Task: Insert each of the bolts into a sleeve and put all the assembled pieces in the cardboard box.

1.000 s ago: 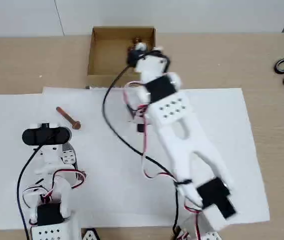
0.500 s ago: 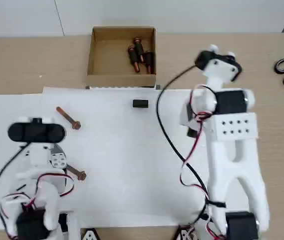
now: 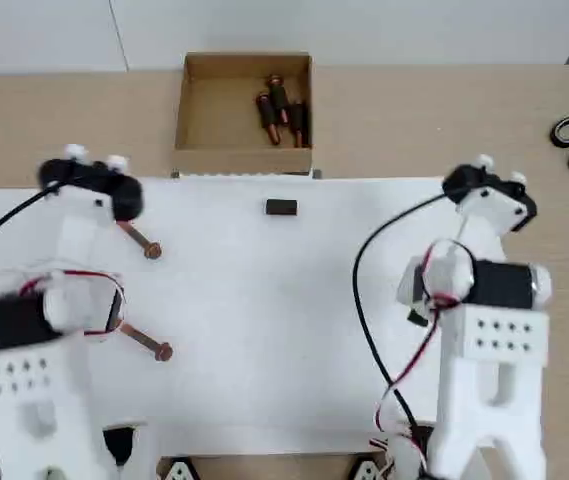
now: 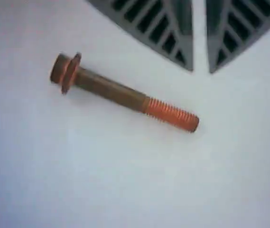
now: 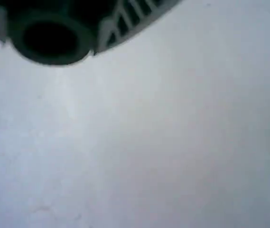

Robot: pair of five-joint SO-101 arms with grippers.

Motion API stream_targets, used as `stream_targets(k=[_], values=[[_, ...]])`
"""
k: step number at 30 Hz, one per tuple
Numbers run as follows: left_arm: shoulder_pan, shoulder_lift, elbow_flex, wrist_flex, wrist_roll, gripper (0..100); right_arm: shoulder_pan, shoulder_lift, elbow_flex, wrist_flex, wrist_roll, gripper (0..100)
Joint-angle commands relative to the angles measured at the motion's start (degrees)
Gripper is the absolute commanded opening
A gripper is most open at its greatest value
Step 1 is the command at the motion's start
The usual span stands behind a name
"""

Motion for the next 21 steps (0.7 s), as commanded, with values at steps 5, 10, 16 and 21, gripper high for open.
stream_targets(k=[5, 10, 16, 21], values=[[0.26, 7.91, -2.77, 2.2, -13.54, 1, 1.8, -12.79, 8.62, -4.62, 2.11, 0.2], [0.0, 13.19, -2.77, 2.2, -29.45, 1, 1.8, -18.95, 14.33, -4.62, 2.11, 0.2], [-0.09, 16.0, -2.68, 2.2, -49.67, 1, 1.89, -23.96, 19.34, -6.55, 1.85, 0.2], [-0.18, 16.0, 1.45, 2.2, -67.16, 1, 1.89, -27.38, 23.12, -10.95, 1.85, 0.2]])
